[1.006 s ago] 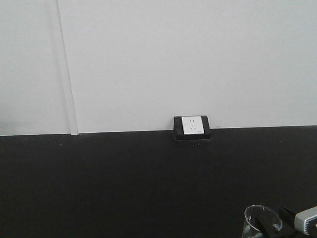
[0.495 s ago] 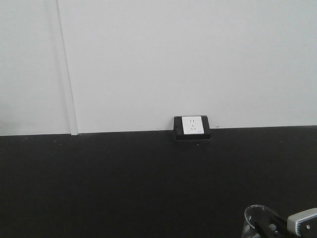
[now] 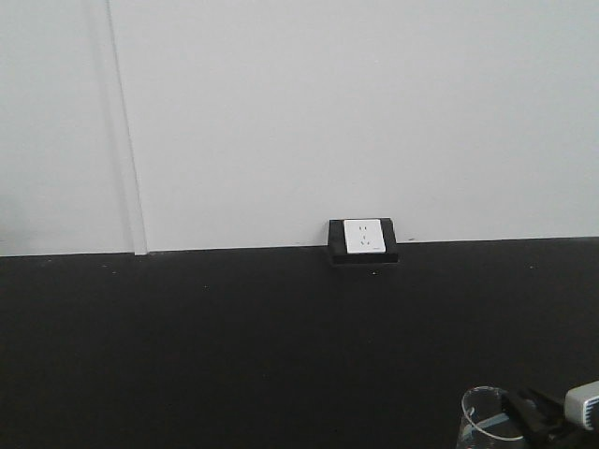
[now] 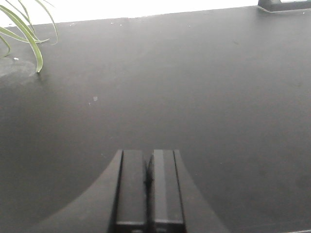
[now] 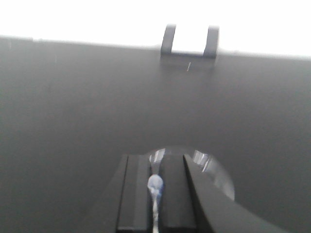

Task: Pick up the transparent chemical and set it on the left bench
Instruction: 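Close the right gripper on the plastic dropper pipette inside the beaker, then lift the pipette up out of the beaker with the right gripper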

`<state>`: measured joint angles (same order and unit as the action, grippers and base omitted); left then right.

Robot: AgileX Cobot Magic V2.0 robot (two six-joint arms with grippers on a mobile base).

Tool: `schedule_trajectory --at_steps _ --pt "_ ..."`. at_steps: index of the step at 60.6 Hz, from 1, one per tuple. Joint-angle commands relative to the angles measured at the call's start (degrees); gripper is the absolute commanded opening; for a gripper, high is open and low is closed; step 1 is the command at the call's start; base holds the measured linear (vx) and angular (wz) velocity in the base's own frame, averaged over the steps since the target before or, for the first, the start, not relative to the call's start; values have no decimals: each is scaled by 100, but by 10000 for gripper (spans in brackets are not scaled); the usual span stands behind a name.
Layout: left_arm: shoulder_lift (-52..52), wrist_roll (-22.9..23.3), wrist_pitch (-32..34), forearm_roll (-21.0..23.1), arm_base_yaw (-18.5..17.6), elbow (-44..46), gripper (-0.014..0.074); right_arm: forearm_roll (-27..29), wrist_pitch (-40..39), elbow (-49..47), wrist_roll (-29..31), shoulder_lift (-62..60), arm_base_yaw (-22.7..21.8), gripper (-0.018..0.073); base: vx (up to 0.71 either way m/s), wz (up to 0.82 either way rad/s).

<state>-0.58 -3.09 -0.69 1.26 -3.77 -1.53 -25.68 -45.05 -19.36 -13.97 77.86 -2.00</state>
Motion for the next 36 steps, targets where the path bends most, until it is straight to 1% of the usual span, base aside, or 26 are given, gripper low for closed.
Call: schedule_trajectory --at_steps 1,4,11,15,23,26,30,36 --pt "-110 45 449 4 -10 -93 -3 12 211 -130 -102 -981 -29 107 0 0" --pt "-110 45 449 4 -10 -93 -3 -33 693 -130 -198 -1443 -29 107 0 0" --pt "-110 45 449 4 -10 -93 -3 -239 1742 -130 -672 -2649 -29 110 0 0" --pt "-110 45 449 4 -10 -93 -3 -512 2421 -130 -930 -3233 -29 111 0 0" --pt "-110 45 449 4 -10 -93 -3 -1025 3398 -114 -1612 -4213 -29 112 0 0" --pt "-110 45 449 4 -10 -93 -3 -1184 3599 -114 -1773 -4514 -29 112 0 0" --pt "-110 45 449 4 -10 -93 -3 -1339 3816 -114 -1811 -4812 -29 112 0 0" --pt "-110 45 449 4 -10 -93 -3 -1353 3973 -114 -1856 -5162 -29 113 0 0"
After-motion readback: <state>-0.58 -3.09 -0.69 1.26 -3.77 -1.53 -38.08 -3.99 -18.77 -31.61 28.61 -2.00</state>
